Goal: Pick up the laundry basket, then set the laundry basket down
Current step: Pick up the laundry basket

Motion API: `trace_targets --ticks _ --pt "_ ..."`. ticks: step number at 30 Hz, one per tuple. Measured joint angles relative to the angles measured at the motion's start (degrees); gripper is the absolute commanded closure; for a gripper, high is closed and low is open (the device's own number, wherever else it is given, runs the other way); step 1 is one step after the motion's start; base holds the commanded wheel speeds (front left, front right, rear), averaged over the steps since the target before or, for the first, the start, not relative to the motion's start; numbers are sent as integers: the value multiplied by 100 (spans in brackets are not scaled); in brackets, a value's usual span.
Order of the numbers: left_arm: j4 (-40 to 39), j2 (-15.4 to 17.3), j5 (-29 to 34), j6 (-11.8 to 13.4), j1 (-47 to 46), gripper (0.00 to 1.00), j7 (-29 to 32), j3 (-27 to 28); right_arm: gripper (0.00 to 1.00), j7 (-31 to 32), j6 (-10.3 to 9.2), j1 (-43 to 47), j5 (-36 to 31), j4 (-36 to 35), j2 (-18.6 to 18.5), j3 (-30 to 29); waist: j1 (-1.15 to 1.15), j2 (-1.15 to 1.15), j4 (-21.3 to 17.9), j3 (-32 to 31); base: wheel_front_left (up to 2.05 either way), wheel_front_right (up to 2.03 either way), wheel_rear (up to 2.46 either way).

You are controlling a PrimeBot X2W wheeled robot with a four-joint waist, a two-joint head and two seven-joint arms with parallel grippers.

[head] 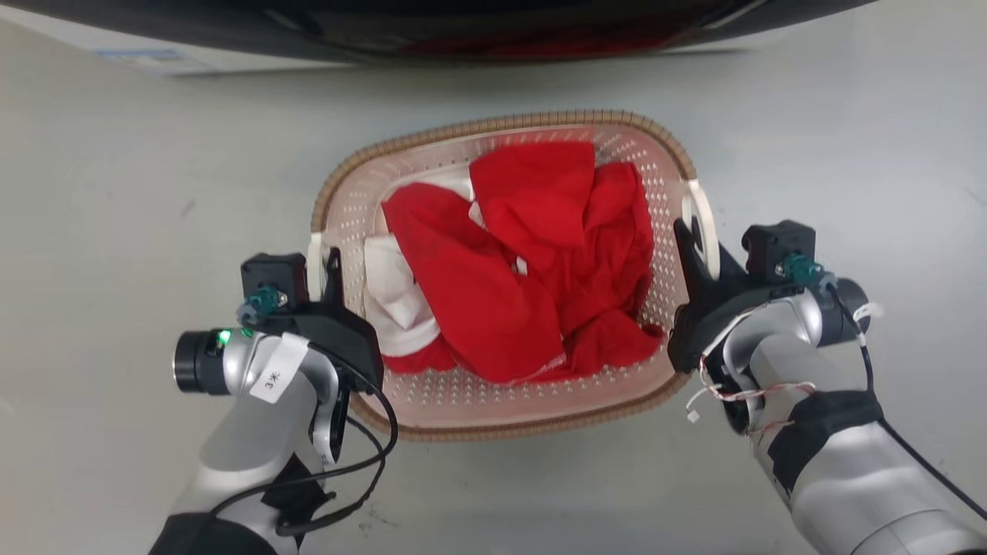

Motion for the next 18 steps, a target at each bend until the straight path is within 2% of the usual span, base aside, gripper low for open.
trace_targets --ticks 9,18 --pt "157 5 -336 0 166 100 280 -401 100 193 -143 287 513 140 2 368 0 0 -40 -710 0 0 0" --pt "347 5 -591 0 523 100 667 -726 100 646 -247 719 1113 190 11 793 -1 0 -77 -1463 0 0 0"
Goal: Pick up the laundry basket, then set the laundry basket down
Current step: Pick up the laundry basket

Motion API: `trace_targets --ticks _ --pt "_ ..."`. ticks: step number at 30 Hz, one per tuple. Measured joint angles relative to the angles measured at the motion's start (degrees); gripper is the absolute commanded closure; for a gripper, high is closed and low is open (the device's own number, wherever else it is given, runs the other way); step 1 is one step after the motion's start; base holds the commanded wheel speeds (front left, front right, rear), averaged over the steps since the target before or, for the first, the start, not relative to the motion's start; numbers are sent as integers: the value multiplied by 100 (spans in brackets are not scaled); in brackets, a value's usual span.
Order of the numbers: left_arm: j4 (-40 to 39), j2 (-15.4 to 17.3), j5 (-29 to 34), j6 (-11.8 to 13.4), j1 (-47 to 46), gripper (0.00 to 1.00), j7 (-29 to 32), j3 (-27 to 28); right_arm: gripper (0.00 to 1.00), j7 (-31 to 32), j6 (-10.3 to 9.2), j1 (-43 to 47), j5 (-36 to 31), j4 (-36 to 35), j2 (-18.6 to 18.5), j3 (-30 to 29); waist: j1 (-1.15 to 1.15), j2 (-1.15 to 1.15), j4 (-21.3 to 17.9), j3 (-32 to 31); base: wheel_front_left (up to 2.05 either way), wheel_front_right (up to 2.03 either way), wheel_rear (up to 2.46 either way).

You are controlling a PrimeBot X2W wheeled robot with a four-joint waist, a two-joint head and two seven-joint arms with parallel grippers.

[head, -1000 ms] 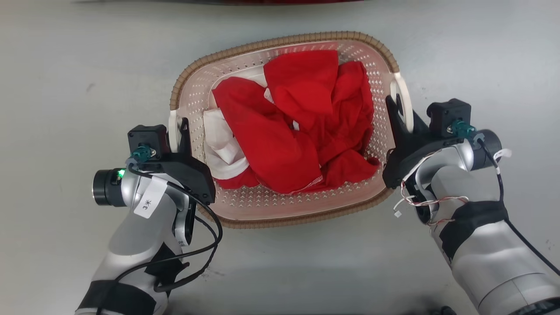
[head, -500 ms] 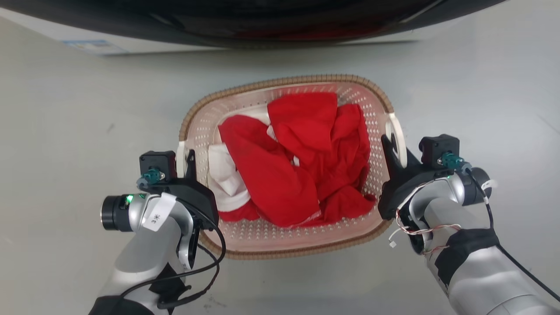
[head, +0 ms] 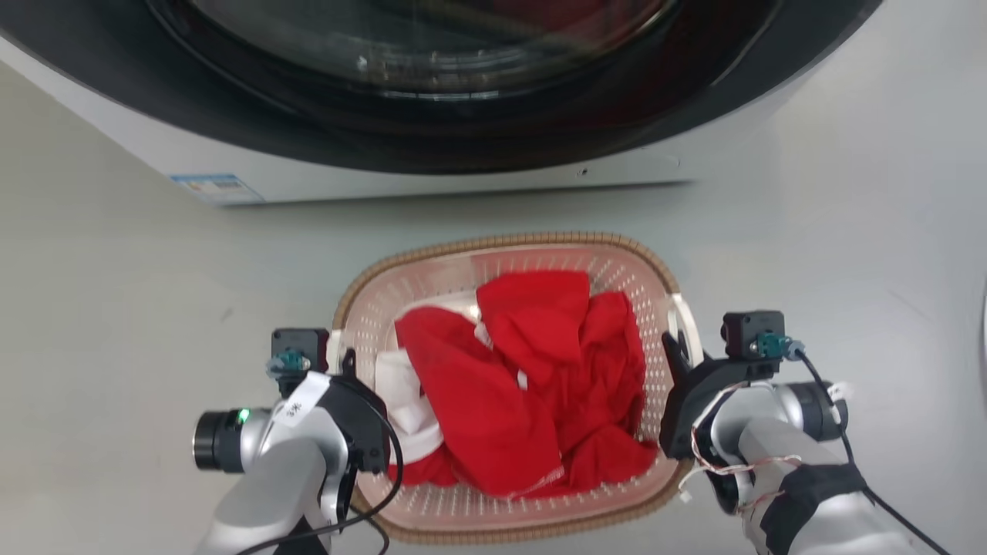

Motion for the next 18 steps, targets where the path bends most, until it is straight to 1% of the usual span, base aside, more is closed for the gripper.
trace_targets --ticks 11,18 --pt "171 3 -238 0 605 100 415 -332 100 453 -154 627 575 -15 13 515 0 0 -26 -939 0 0 0" --pt "331 12 -352 -1 1015 100 592 -471 100 719 -276 1128 961 -196 13 939 0 -1 -37 -1540 0 0 0"
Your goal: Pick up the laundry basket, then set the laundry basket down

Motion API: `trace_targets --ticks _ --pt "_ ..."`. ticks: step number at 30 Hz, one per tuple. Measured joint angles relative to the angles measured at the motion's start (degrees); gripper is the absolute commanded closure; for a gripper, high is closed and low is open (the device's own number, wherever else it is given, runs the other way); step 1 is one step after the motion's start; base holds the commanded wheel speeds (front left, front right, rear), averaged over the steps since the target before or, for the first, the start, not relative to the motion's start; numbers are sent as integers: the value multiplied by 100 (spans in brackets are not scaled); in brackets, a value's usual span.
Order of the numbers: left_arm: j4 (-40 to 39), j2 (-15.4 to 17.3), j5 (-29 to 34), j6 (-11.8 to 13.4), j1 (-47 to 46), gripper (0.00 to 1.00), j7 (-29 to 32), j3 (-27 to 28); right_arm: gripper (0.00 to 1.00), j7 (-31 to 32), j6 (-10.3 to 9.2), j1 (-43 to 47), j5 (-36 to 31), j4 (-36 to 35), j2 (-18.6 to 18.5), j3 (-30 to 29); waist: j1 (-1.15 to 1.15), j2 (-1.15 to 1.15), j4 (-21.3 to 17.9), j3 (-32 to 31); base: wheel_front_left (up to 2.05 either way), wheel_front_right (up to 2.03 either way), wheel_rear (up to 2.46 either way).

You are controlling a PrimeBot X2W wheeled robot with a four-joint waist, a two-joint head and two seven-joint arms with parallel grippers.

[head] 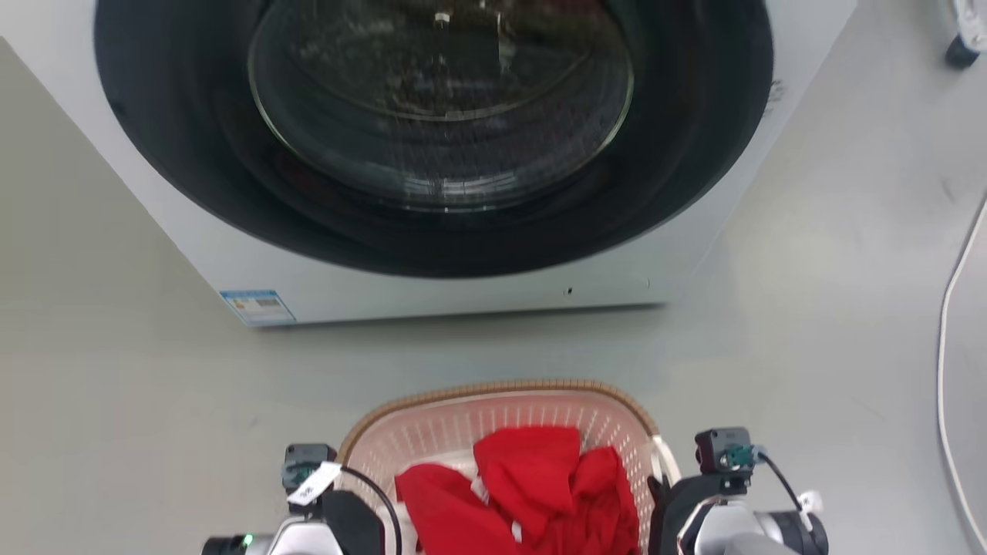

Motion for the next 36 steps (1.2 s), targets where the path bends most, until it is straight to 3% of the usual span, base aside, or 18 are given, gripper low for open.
trace_targets --ticks 17,36 --pt "81 25 -60 -4 476 100 271 -327 100 310 -210 558 626 -73 1 558 0 0 -96 -1270 0 0 0" --pt "89 55 -167 -4 600 100 332 -421 100 359 -281 558 995 -79 -4 917 1 0 -96 -1398 0 0 0"
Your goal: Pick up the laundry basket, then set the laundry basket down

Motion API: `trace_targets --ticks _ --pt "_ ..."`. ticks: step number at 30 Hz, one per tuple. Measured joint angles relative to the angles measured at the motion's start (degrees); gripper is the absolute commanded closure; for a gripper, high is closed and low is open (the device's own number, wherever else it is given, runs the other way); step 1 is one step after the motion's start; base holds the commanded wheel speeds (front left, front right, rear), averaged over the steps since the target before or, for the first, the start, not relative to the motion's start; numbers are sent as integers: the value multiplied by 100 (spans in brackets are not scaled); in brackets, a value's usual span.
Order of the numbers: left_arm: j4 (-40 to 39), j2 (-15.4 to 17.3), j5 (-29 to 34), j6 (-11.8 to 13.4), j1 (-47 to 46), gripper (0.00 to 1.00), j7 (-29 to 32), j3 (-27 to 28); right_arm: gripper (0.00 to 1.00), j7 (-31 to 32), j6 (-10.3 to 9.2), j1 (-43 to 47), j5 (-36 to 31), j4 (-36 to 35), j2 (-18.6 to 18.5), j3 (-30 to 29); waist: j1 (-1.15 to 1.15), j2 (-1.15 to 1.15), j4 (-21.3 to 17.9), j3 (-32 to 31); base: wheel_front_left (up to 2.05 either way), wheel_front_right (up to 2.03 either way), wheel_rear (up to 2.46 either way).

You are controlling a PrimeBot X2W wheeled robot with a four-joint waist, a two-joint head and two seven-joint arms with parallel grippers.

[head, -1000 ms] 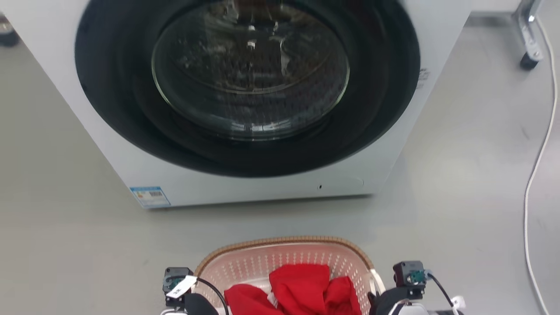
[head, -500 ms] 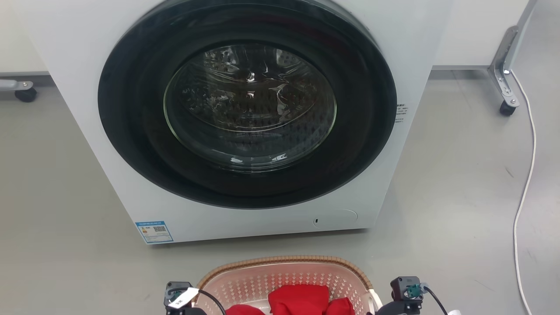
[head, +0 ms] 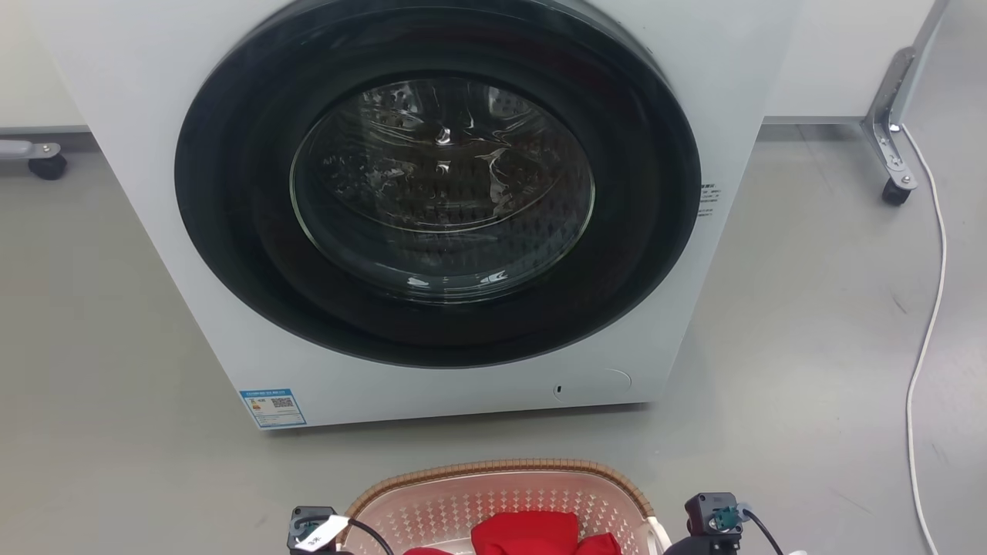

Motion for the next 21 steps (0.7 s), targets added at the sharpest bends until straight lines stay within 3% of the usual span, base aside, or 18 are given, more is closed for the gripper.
trace_targets --ticks 21 --pt "47 2 -183 0 -1 100 -2 -60 100 -56 -43 -61 324 35 -3 302 0 1 -10 133 0 0 0"
